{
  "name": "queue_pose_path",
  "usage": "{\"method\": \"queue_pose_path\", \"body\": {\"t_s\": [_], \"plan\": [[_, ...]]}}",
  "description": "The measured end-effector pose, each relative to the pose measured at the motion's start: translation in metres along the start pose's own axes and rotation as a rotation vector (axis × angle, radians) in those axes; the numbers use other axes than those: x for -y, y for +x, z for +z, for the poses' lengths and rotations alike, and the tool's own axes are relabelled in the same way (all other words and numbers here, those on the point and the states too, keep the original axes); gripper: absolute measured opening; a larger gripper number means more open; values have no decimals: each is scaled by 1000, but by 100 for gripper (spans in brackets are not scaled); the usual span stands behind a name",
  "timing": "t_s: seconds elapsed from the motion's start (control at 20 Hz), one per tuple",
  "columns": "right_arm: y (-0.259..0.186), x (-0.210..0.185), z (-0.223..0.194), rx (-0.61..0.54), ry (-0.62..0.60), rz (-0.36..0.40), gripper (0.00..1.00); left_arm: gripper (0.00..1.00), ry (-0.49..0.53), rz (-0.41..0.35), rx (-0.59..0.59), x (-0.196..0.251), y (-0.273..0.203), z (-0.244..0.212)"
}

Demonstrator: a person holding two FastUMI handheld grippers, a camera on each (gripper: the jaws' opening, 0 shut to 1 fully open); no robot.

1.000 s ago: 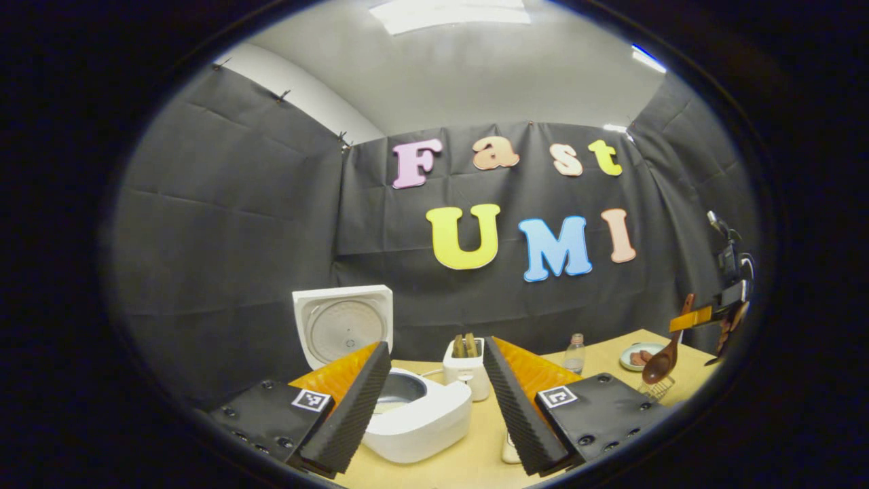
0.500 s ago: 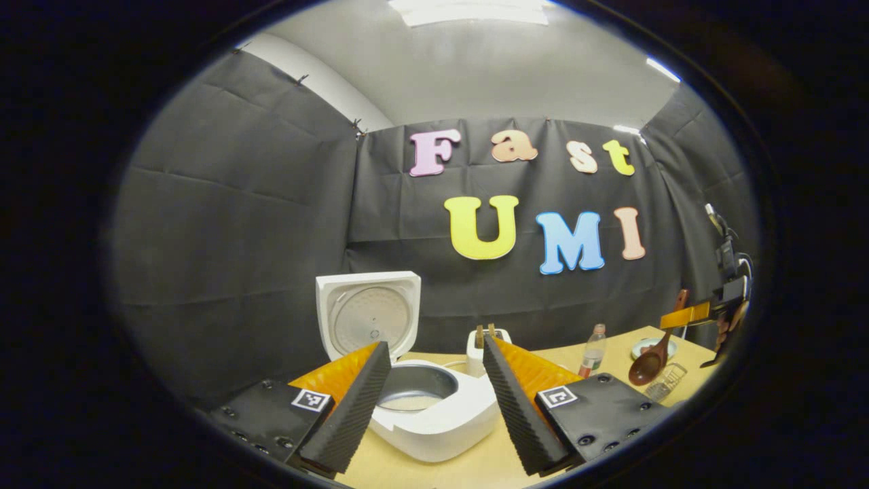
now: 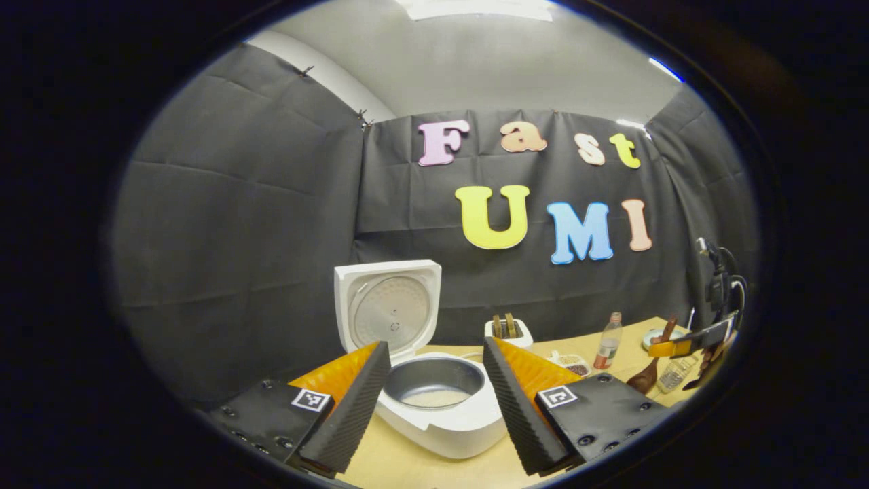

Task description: Close the left gripper, press the button to open the rice cooker; take a wooden spoon from the chopstick holder with the right hand, scoop a spoonful of rice and pour it into the rice cooker, then put the wooden spoon back into the chopstick holder.

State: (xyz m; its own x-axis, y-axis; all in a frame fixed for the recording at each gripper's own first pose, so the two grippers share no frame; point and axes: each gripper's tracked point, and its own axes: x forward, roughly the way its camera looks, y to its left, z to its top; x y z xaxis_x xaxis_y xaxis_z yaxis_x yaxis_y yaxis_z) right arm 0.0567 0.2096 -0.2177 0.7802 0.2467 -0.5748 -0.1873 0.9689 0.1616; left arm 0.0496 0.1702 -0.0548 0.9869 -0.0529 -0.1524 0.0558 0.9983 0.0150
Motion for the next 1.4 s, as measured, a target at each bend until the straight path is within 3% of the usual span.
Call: {"method": "queue_pose_path", "body": {"t_s": [0.25, 0.5, 0.9, 1.1, 1.4], "plan": [[15, -19, -33, -51, -121, -25, 16, 95, 13, -5, -13, -11, 10, -8], [16, -47, -51, -85, -95, 11, 17, 96, 9, -6, -11, -17, 15, -7], [7, -89, -62, -146, -1, 138, 16, 95, -9, -8, -17, -17, 18, -11], [7, -95, -65, -190, 189, 203, 17, 95, -13, -7, -14, -17, 16, -9], [12, -63, -67, -228, 515, 205, 17, 96, -9, 4, -13, -19, 11, -5]]}}
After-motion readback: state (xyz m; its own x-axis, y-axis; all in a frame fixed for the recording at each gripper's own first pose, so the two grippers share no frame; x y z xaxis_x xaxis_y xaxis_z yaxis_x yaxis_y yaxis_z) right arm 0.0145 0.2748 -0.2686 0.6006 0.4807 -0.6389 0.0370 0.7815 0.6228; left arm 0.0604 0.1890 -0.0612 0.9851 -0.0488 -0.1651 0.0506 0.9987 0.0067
